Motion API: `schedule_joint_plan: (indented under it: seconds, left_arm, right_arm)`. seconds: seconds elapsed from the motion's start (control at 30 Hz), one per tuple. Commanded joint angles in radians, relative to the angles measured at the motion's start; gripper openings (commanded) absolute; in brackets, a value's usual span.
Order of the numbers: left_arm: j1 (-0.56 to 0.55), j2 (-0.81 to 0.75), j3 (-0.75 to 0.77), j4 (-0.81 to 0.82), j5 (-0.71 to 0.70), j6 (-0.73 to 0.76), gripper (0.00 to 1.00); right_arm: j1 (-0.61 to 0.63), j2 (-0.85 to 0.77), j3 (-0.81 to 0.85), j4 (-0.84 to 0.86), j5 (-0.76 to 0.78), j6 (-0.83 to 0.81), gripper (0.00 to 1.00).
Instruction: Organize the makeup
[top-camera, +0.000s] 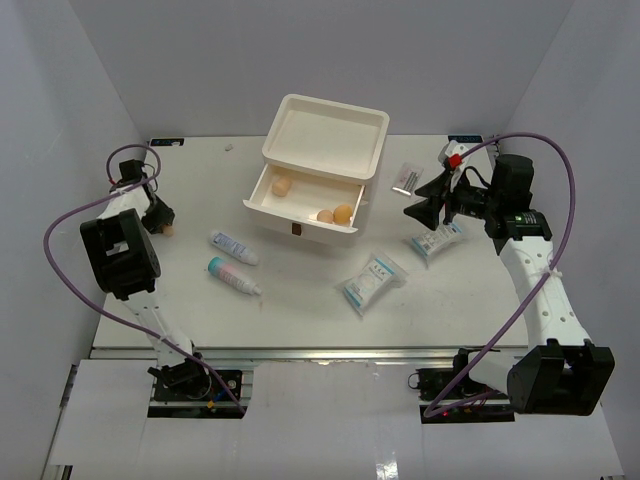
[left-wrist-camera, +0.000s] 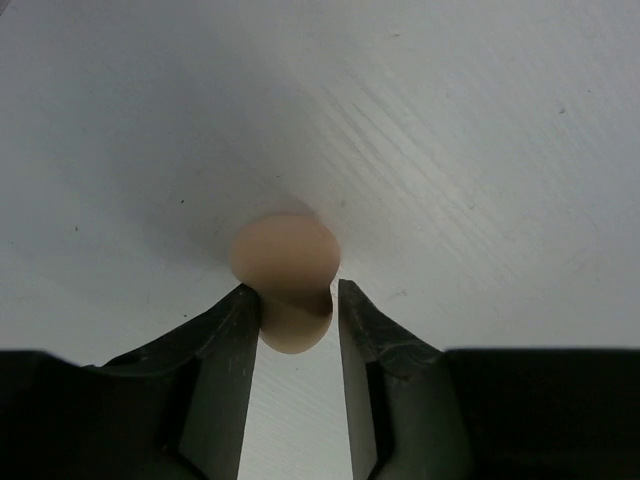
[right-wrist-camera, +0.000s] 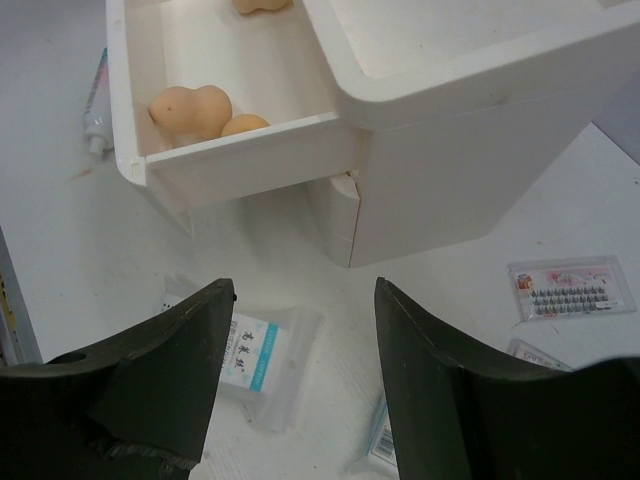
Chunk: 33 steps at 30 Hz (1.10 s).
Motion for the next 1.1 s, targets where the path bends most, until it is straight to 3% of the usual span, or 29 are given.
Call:
schedule_joint_plan:
  seconds: [0.0, 0.13, 0.23, 0.47, 0.67, 0.87, 1.07]
  left_arm:
    - [0.005, -0.020, 0.018, 0.022, 0.037, -0.006, 0.33]
    - [0.007, -0.066, -0.017, 0.032, 0.068, -0.017, 0.09]
    - [0.007, -0.141, -0.074, 0.062, 0.149, -0.049, 0.00]
    - [-0.011, -0.523, -0.264, 0.205, 0.458, -0.189, 0.00]
    - [-0.163, -0.789, -0.334, 0.284, 0.579, -0.356, 0.00]
    - [-0.427, -0.863, -0.285, 0.326, 0.529, -0.465, 0.00]
    - [-0.662, -0.792, -0.234, 0.343, 0.385, -0.475, 0.00]
  right_arm:
    - [-0.009, 0.001, 0.056, -0.020, 0.003, -0.013, 0.65]
    - [-0.009, -0.004, 0.054, -0.023, 0.002, -0.015, 0.65]
    - [-0.009, -0.013, 0.045, -0.023, 0.002, -0.020, 0.65]
    - [-0.009, -0.043, 0.011, -0.030, 0.005, -0.031, 0.65]
    - [-0.009, -0.056, -0.015, -0.048, 0.012, -0.050, 0.65]
    - [-0.038, -0.060, -0.033, -0.057, 0.041, -0.060, 0.65]
    - [-0.066, -0.062, -0.045, -0.054, 0.045, -0.038, 0.65]
